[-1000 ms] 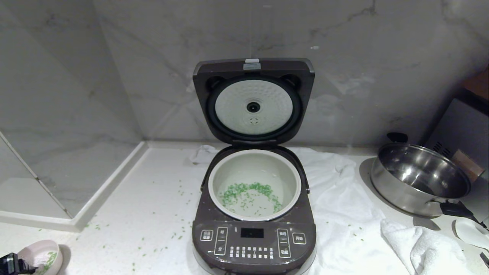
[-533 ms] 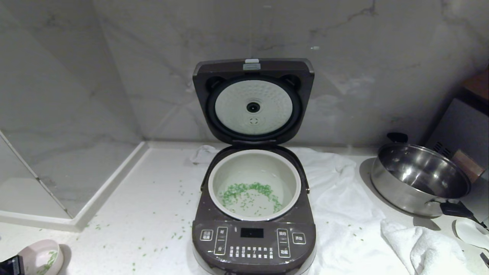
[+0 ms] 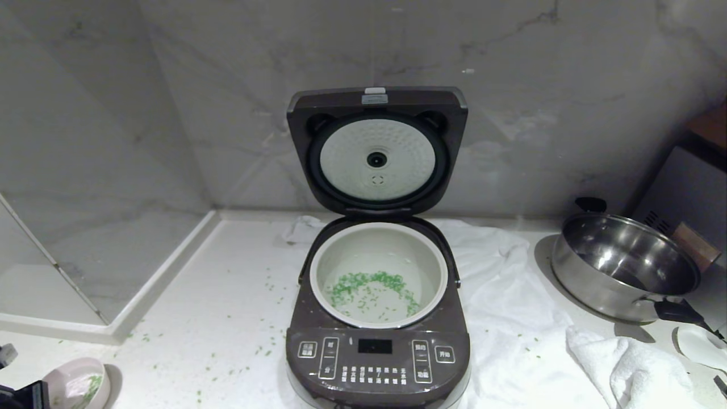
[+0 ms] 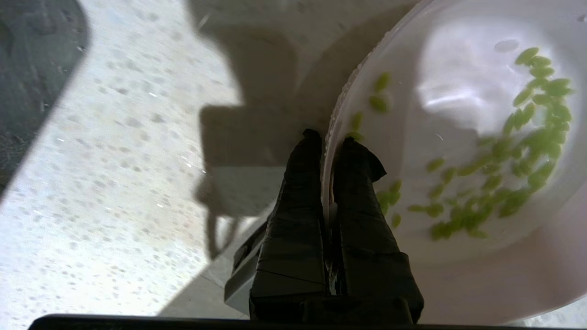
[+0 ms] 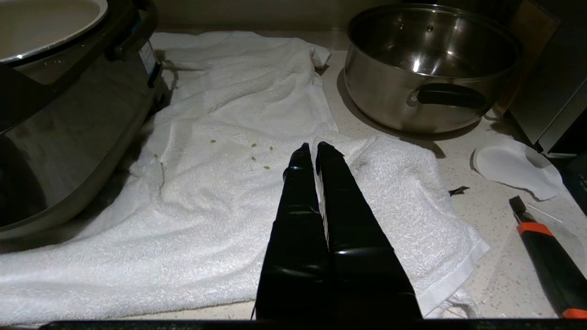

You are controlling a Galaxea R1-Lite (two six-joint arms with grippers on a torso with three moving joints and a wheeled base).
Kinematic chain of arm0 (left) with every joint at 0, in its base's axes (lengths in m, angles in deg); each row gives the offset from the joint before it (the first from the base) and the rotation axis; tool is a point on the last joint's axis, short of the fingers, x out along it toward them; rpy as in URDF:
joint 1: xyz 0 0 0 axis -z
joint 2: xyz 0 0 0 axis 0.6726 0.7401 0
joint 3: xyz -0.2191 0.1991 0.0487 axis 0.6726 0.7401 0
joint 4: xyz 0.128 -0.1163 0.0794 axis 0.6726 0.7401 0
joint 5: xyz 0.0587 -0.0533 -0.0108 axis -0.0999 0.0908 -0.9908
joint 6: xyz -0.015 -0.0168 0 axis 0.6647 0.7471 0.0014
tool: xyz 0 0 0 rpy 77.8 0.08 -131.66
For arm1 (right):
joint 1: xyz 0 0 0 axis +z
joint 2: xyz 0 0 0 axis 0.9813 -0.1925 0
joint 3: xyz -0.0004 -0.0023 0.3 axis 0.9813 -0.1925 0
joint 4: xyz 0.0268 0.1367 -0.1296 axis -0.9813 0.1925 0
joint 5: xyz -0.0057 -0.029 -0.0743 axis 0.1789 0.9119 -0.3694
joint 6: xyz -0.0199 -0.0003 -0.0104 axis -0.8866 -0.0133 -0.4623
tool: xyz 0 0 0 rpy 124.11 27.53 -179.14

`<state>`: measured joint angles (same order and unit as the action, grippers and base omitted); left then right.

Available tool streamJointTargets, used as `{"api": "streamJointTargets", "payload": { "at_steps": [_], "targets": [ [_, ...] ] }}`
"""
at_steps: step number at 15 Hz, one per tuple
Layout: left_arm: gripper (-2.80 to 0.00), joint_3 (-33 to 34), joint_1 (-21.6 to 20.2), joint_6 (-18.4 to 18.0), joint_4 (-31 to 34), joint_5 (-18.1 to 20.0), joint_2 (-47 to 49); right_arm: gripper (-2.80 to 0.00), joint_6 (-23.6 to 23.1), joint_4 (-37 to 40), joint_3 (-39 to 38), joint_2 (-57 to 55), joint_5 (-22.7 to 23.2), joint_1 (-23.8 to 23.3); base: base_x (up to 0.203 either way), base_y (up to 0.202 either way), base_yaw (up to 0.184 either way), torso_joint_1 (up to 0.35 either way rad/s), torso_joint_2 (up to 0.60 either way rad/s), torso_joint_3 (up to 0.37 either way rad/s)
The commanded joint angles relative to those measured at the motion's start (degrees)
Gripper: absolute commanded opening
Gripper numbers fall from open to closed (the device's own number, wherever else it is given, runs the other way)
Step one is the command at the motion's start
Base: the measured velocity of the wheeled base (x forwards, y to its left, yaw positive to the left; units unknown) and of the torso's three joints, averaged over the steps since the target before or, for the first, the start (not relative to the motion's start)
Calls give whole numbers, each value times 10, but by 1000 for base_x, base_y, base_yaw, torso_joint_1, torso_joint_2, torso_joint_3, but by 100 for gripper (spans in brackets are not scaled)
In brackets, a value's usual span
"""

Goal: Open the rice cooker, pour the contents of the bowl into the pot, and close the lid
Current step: Pour the water from the bowl into the rice cooker

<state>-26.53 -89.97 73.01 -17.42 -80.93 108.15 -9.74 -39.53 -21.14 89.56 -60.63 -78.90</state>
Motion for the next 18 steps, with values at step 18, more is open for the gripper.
{"api": "streamJointTargets", "payload": {
  "at_steps": [18],
  "targets": [
    [-280,-191,309,169,247,1,-139,-280,0,0,0,0,0,0,0,0,0,0,0,0]
  ]
}}
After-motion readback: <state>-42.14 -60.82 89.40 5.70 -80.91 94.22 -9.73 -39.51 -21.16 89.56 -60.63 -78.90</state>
